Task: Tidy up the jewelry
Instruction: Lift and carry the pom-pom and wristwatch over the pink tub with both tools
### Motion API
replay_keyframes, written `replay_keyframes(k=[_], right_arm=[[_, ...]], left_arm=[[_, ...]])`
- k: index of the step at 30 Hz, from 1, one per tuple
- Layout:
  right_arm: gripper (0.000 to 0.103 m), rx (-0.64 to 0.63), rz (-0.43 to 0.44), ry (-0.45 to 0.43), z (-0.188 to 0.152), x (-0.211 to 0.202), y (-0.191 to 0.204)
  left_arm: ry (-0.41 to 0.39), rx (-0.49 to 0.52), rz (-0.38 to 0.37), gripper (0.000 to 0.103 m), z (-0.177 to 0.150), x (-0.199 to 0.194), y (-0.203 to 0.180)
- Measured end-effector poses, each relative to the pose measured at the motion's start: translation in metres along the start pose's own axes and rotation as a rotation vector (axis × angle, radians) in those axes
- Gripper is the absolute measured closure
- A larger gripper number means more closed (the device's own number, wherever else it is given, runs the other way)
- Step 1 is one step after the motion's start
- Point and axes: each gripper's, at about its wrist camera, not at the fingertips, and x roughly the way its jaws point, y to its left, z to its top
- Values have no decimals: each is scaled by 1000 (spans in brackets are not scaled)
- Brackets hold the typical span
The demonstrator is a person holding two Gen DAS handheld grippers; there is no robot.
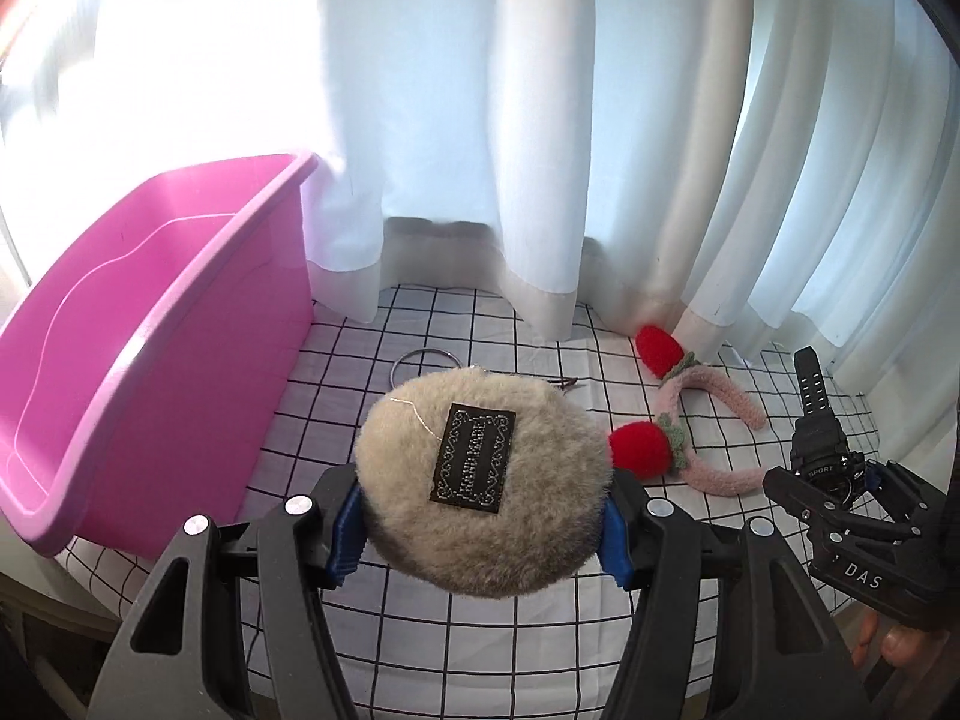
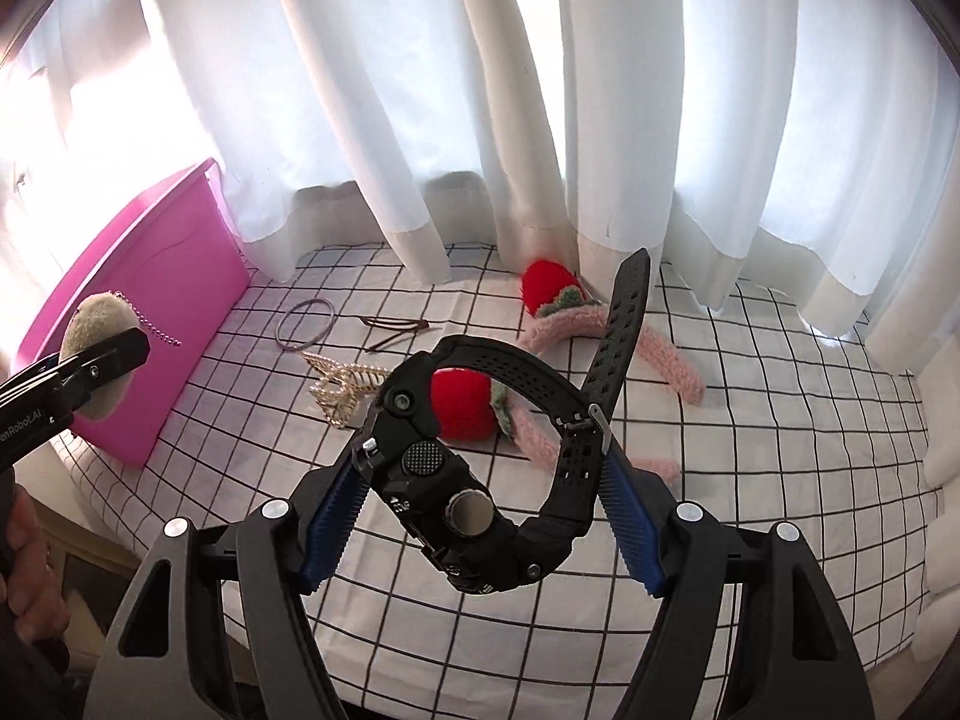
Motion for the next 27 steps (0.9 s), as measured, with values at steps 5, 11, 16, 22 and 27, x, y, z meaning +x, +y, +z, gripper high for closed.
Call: replay_keyframes(k=[5,11,16,22,27], right_arm=[[33,-59,73,-79,40,-16,47],[33,-157,191,-156,88,-20,121],[33,-222,299,-184,128,-12,187],[33,-336,380,-177,157,11,270],[33,-416,405,-114,160,40,329]], left_arm=[[-95,-48,17,45,29,-36,38],[-166,-105,78,44,59,-67,95],[-201,-138,168,44,81,-83,152],[-191,-171,268,44,89,-85,216],[-117,-225,300,44,78,-61,256]])
